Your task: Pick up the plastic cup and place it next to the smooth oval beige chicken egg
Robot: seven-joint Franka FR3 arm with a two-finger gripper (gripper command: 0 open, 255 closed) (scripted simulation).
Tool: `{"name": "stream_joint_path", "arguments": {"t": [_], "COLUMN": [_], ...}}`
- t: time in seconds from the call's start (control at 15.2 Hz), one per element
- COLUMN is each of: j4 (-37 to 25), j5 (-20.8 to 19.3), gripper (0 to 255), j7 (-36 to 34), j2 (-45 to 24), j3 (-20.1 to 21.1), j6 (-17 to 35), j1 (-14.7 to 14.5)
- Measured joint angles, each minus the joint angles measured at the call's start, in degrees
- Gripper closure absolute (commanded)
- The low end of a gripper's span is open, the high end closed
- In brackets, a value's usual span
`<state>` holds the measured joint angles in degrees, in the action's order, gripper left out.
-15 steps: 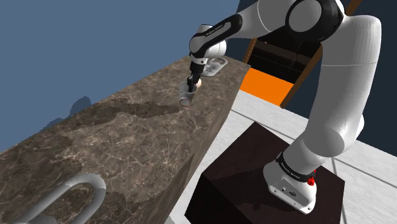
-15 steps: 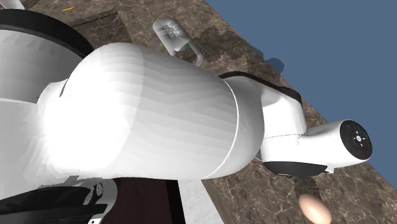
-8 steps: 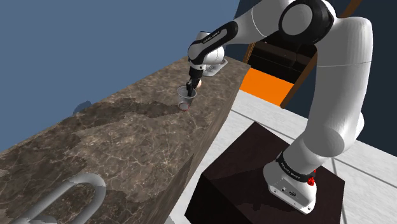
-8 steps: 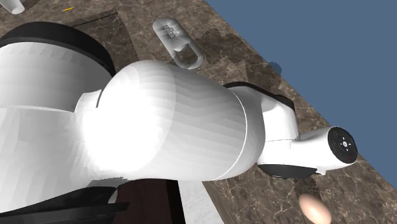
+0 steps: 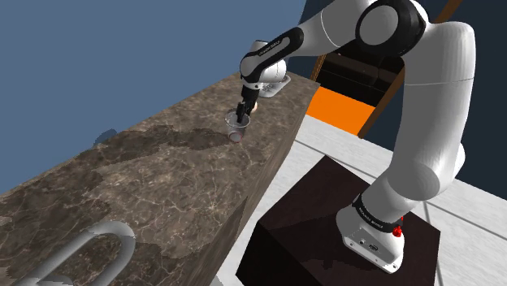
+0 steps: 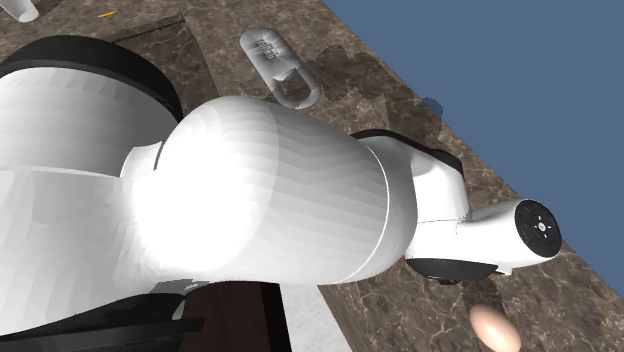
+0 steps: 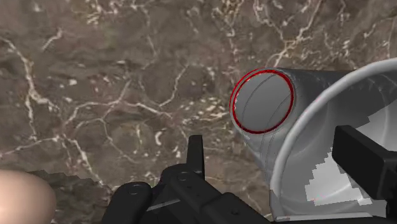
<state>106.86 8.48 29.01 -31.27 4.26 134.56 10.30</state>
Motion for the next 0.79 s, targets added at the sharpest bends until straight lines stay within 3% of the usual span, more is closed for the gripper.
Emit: {"name": "stream_joint_path", "arguments": {"t": [0.79], "j4": [-1.23], "j5": [-0.25], "gripper": [0], "j7": [-0.15], "j2": [4.36], "j3": [-0.24], "j6": [-5.62], "j1": [0.55]}}
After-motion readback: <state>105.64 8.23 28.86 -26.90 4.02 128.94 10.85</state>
